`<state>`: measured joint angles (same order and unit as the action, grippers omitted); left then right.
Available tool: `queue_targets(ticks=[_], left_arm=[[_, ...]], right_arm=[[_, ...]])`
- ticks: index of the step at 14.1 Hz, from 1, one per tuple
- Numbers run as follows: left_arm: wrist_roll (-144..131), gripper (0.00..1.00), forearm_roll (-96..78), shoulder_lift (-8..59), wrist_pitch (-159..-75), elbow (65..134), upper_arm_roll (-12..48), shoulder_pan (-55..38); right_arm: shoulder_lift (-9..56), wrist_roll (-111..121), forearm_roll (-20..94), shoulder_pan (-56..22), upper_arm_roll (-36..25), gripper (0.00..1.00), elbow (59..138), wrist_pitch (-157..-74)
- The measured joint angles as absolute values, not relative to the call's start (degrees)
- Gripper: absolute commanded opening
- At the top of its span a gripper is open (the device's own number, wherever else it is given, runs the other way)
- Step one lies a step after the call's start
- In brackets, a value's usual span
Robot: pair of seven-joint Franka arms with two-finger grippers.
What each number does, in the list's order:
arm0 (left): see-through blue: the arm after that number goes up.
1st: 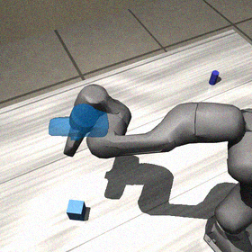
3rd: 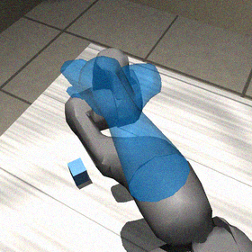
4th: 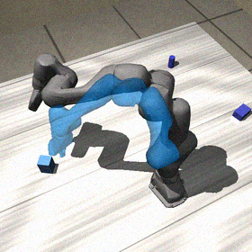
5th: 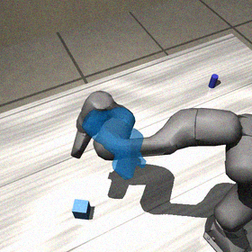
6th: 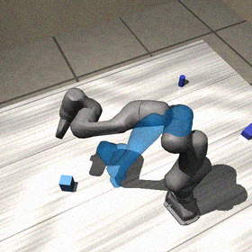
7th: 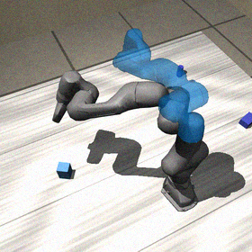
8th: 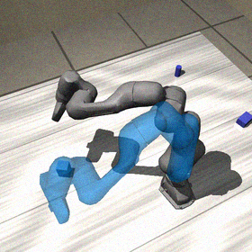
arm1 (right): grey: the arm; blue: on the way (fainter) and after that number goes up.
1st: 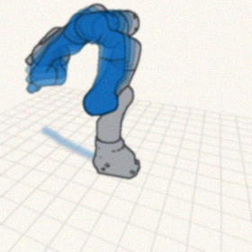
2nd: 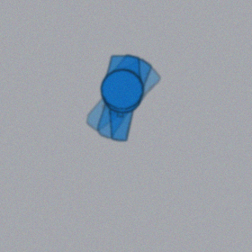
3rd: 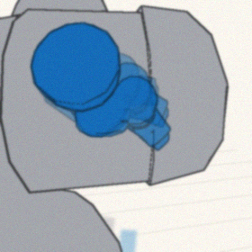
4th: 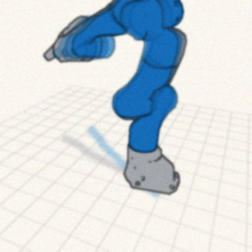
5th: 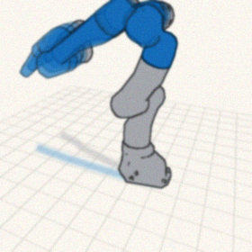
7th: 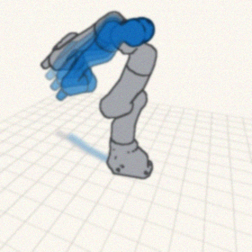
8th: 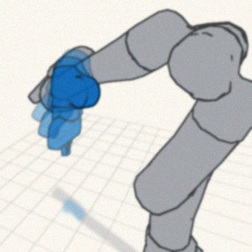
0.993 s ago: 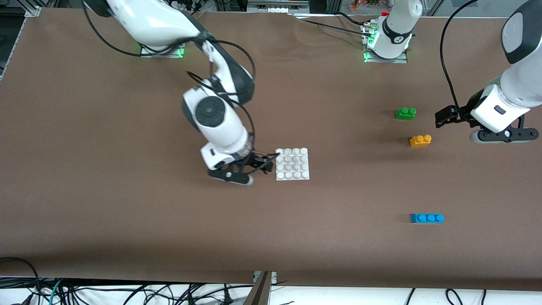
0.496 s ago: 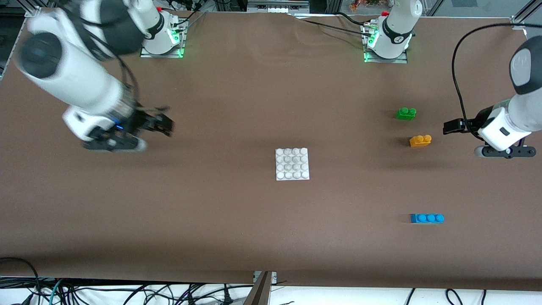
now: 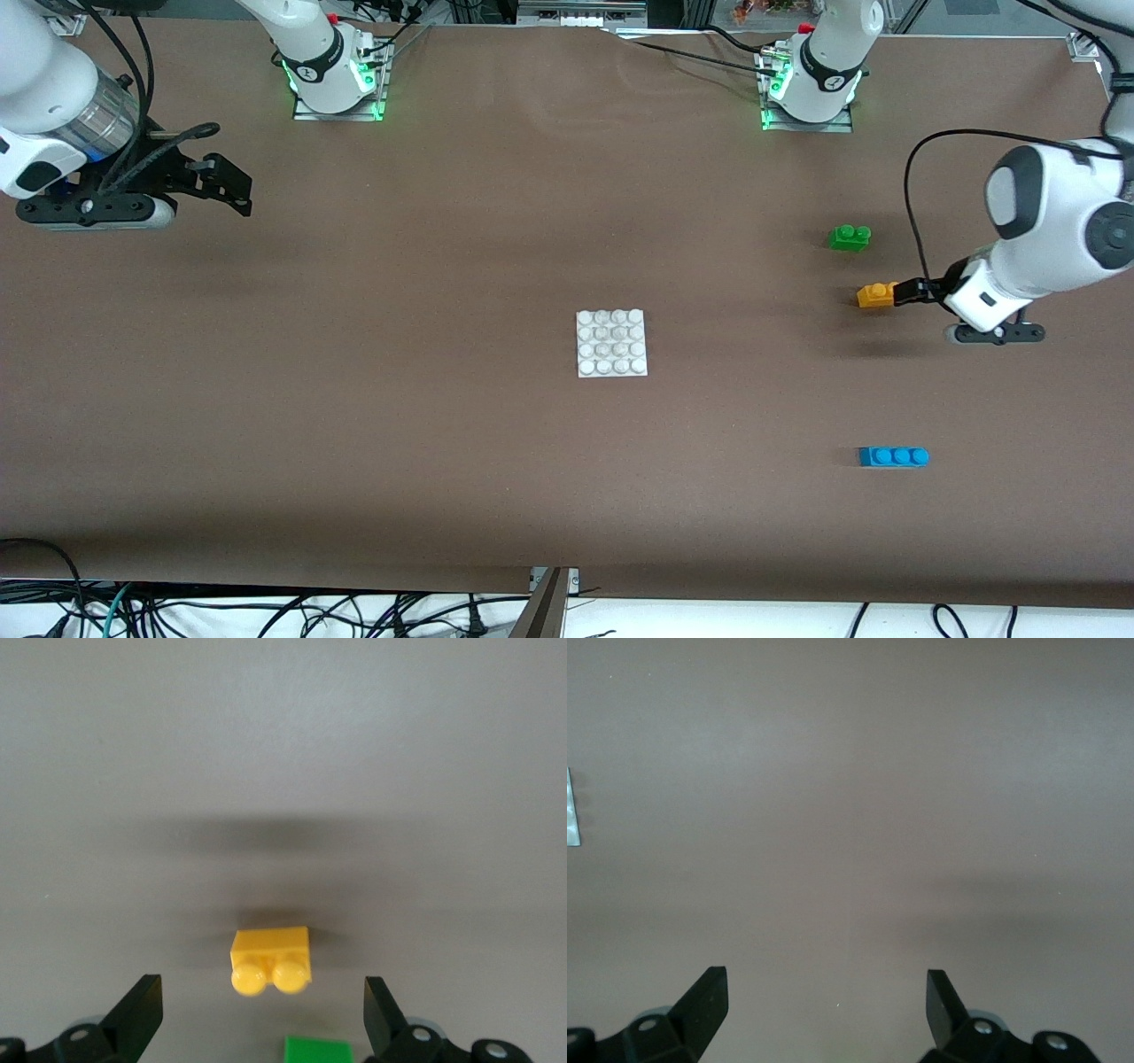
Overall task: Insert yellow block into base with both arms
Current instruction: 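Close the left gripper on the yellow block and lift it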
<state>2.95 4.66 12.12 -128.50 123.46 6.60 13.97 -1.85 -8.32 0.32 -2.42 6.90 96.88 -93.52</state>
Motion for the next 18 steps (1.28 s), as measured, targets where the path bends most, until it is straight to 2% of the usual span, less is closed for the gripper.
queue_targets(ticks=[8,16,17,18], left_arm=[[3.57,1.00,5.18,11.32,-148.11,138.95,6.69,15.95],[3.57,1.00,5.18,13.55,-152.78,140.59,6.69,16.03],[3.57,0.98,5.18,14.04,-153.22,140.59,6.69,16.03],[3.57,0.85,5.18,14.34,-153.45,140.59,6.69,16.03]], right_arm=[[-1.55,-8.30,-0.79,-2.39,5.05,0.99,96.77,-94.60],[-1.55,-8.30,-3.46,-2.41,5.05,0.99,96.22,-95.03],[-1.55,-8.30,-3.58,-2.41,5.05,0.99,96.16,-95.03],[-1.55,-8.30,-3.73,-2.41,5.04,0.99,96.14,-95.03]])
